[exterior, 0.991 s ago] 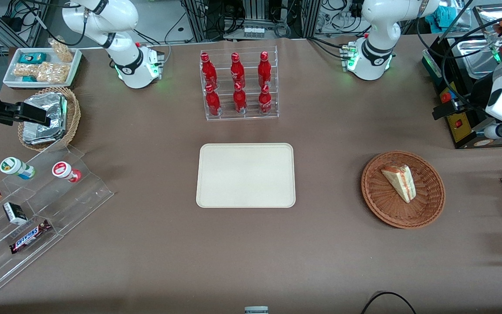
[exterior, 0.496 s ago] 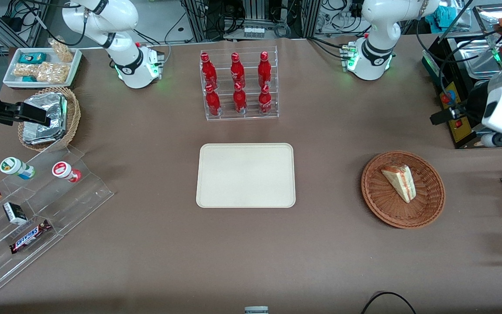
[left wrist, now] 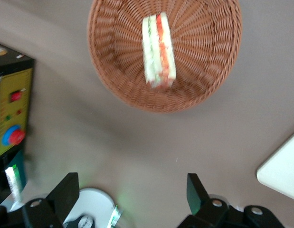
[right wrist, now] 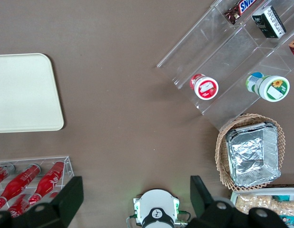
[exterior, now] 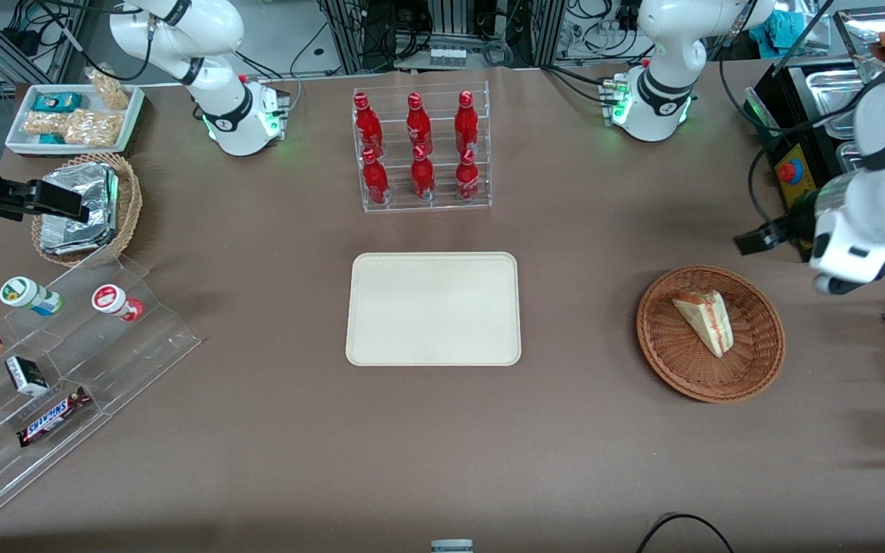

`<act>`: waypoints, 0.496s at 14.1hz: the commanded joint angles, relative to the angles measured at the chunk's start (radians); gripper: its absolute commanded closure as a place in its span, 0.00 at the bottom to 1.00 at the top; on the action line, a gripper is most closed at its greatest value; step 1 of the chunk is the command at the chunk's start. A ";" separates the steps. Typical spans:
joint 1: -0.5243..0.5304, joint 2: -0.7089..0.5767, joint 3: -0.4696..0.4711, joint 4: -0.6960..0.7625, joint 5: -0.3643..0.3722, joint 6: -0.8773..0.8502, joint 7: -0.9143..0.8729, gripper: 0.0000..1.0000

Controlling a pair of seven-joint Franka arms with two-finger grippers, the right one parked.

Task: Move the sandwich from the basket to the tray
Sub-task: 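Move the open left gripper down over the sandwich in the basket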

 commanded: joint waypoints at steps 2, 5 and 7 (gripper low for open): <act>-0.006 0.017 0.010 -0.203 0.014 0.325 -0.039 0.00; -0.006 0.084 0.012 -0.239 0.016 0.470 -0.078 0.00; -0.006 0.127 0.012 -0.247 0.014 0.532 -0.078 0.00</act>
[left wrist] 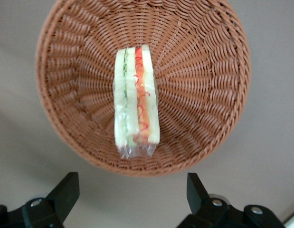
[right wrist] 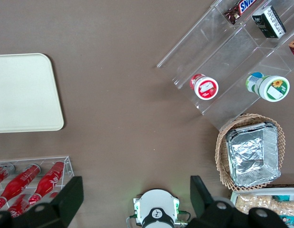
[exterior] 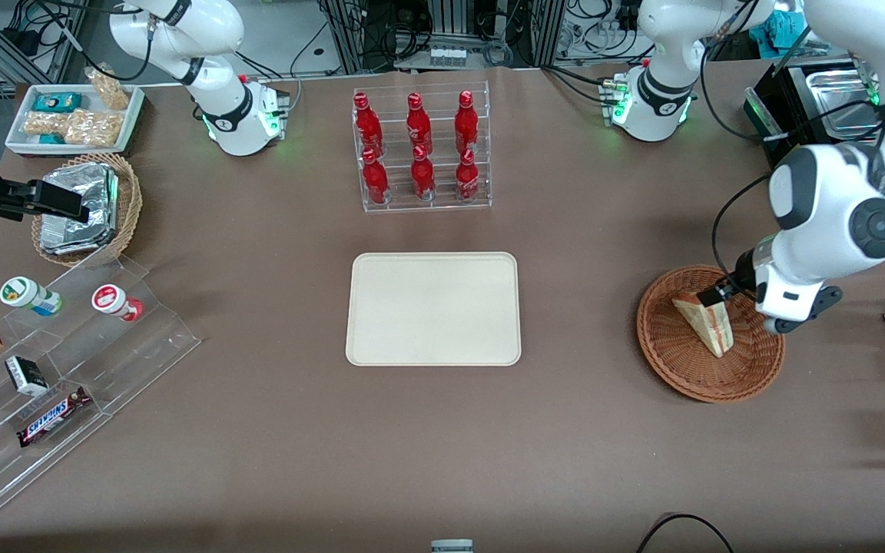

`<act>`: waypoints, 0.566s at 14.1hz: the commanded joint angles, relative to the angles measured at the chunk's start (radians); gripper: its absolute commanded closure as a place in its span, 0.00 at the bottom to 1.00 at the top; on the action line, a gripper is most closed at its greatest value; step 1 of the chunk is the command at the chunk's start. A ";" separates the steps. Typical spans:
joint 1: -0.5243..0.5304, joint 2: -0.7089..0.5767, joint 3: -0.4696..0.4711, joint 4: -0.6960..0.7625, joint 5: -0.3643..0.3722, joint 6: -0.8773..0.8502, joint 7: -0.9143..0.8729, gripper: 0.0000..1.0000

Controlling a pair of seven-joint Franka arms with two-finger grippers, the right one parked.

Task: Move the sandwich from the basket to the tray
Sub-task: 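Move the open left gripper down over the sandwich in the basket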

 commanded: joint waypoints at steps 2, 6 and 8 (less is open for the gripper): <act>-0.005 0.087 0.013 -0.003 0.014 0.117 -0.032 0.00; -0.005 0.160 0.027 -0.023 0.016 0.210 -0.032 0.00; -0.003 0.177 0.028 -0.038 0.016 0.246 -0.032 0.00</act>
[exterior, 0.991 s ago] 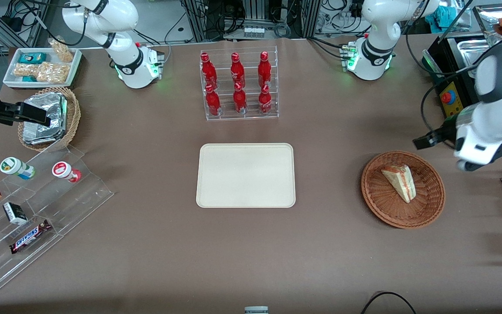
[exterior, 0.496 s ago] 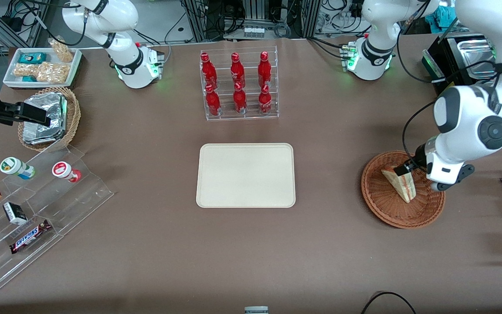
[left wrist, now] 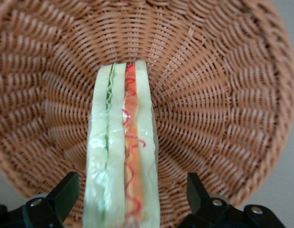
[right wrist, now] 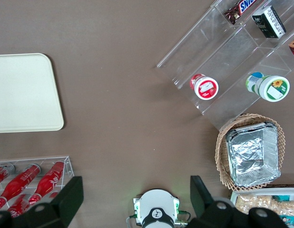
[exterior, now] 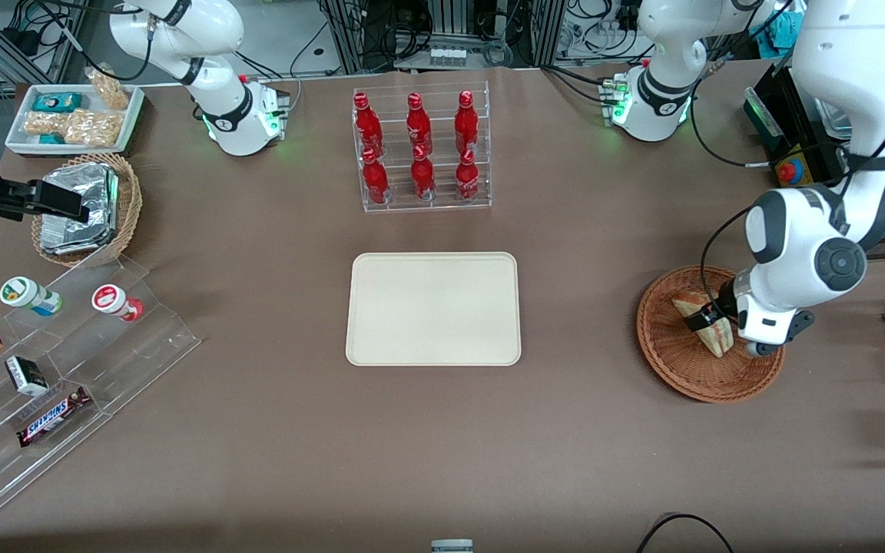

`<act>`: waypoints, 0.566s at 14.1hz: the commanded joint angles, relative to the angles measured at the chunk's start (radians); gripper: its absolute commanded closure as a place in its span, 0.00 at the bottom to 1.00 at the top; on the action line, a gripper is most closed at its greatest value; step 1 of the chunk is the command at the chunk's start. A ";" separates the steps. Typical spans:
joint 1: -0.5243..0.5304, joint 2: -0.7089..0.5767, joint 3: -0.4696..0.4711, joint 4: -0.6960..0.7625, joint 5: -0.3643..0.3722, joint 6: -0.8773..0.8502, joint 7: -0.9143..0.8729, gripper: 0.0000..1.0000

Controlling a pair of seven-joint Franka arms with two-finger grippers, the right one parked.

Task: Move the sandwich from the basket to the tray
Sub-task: 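Close the left gripper on the wrapped sandwich wedge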

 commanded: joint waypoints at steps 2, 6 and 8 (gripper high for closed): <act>-0.004 0.017 0.024 -0.025 0.016 0.036 -0.021 0.00; 0.001 0.015 0.030 -0.028 0.016 0.025 -0.016 0.55; 0.003 0.017 0.030 -0.025 0.016 0.025 -0.007 0.75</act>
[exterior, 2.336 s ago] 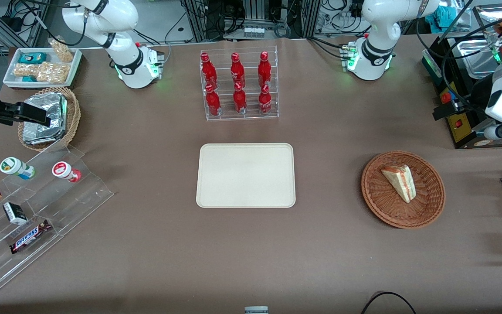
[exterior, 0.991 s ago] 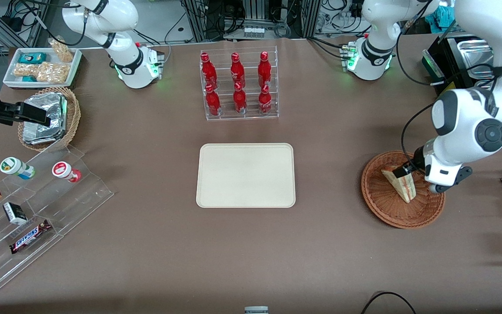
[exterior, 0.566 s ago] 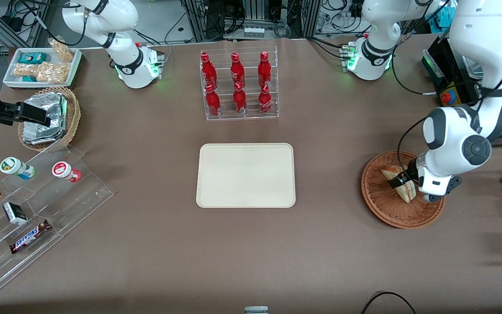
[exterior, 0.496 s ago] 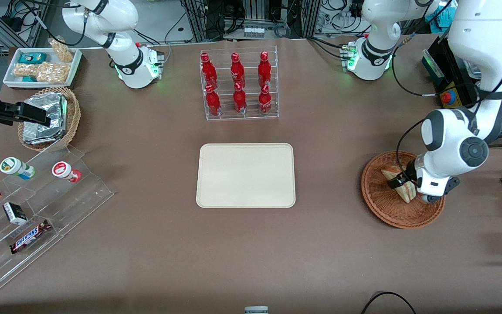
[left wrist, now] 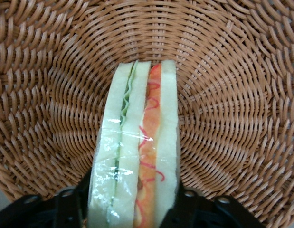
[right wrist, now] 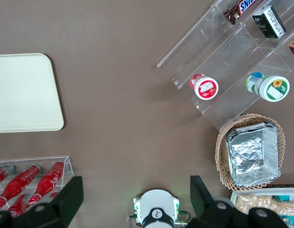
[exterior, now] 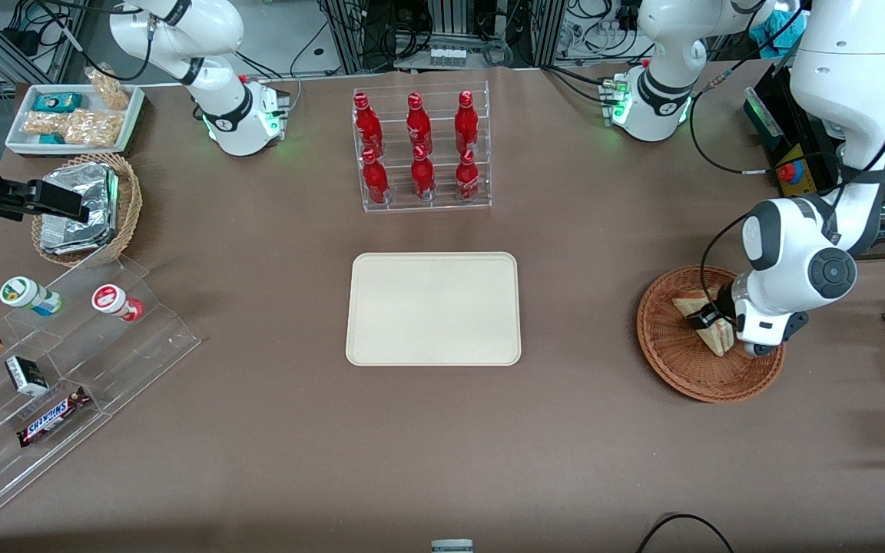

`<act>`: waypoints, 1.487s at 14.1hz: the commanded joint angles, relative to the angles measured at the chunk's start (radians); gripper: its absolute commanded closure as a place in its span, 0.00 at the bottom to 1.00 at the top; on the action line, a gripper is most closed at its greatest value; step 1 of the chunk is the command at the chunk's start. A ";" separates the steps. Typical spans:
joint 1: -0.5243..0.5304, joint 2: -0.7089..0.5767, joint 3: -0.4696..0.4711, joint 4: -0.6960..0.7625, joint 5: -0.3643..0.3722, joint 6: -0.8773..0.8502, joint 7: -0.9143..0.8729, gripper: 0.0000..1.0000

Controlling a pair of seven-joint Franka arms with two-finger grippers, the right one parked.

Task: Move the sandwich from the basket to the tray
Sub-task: 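Close the left gripper on the wrapped sandwich wedge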

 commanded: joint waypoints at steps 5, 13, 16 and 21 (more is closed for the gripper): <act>0.005 0.000 0.001 0.002 0.019 0.007 0.034 0.83; 0.017 0.017 -0.004 0.042 0.016 -0.072 0.142 0.83; 0.016 0.017 -0.006 0.044 0.016 -0.072 0.168 0.82; 0.013 -0.018 -0.007 0.051 0.016 -0.129 0.223 0.82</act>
